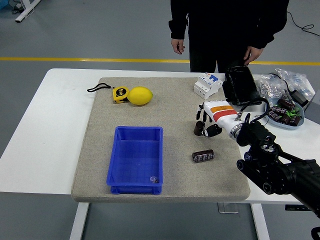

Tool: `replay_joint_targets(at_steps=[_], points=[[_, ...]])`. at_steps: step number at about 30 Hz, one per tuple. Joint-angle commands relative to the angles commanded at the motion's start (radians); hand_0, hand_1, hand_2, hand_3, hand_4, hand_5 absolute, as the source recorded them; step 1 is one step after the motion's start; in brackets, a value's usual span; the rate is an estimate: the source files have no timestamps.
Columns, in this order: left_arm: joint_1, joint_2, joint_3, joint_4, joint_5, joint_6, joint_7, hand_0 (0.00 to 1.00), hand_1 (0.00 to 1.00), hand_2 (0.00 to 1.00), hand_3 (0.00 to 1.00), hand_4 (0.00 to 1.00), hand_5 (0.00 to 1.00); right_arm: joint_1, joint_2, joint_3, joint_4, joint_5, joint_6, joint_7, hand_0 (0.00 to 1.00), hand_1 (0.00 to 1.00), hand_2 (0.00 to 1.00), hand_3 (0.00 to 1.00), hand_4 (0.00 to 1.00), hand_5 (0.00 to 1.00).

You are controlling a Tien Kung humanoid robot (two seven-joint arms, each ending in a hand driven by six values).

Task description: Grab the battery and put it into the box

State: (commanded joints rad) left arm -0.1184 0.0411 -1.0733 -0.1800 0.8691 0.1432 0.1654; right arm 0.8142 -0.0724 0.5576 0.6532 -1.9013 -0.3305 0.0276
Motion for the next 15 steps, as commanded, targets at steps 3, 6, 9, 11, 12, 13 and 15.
replay_joint_targets(at_steps=[3,6,9,11,12,13,15], points=[[-0.001,0.0,0.002,0.0,-0.002,0.0,0.0,0.754,0.702,0.727,0.627,0.699,0.617,0.0,0.0,-0.003,-0.004,0.001,0.002,-0.001,0.126,0.316,0.395,0.464,0.942,0.065],[-0.001,0.0,0.0,0.0,0.0,0.0,0.0,0.754,0.702,0.726,0.627,0.699,0.617,-0.001,0.0,-0.003,-0.006,-0.001,0.005,-0.004,0.129,0.317,0.398,0.465,0.942,0.061],[-0.001,0.0,-0.002,0.0,0.003,0.0,0.0,0.754,0.702,0.726,0.627,0.699,0.617,-0.001,-0.001,-0.001,-0.005,-0.004,0.014,-0.008,0.129,0.317,0.398,0.465,0.942,0.061],[0.0,0.0,-0.004,0.0,0.006,0.0,0.0,0.754,0.702,0.726,0.627,0.699,0.617,0.0,-0.001,0.001,-0.004,-0.008,0.021,-0.012,0.138,0.328,0.418,0.484,0.916,0.072],[0.001,0.0,-0.006,0.0,0.008,0.0,0.001,0.754,0.702,0.726,0.627,0.699,0.617,0.0,-0.001,0.002,-0.004,-0.009,0.025,-0.013,0.138,0.328,0.418,0.484,0.916,0.072],[0.001,0.0,-0.007,0.0,0.01,-0.001,0.001,0.754,0.702,0.726,0.627,0.699,0.617,0.0,-0.001,0.002,-0.005,-0.011,0.029,-0.015,0.138,0.328,0.418,0.484,0.916,0.072],[0.002,0.0,-0.008,0.0,0.012,-0.001,0.002,0.754,0.702,0.726,0.627,0.699,0.617,0.0,-0.001,0.002,-0.006,-0.013,0.039,-0.018,0.138,0.328,0.418,0.484,0.916,0.072]])
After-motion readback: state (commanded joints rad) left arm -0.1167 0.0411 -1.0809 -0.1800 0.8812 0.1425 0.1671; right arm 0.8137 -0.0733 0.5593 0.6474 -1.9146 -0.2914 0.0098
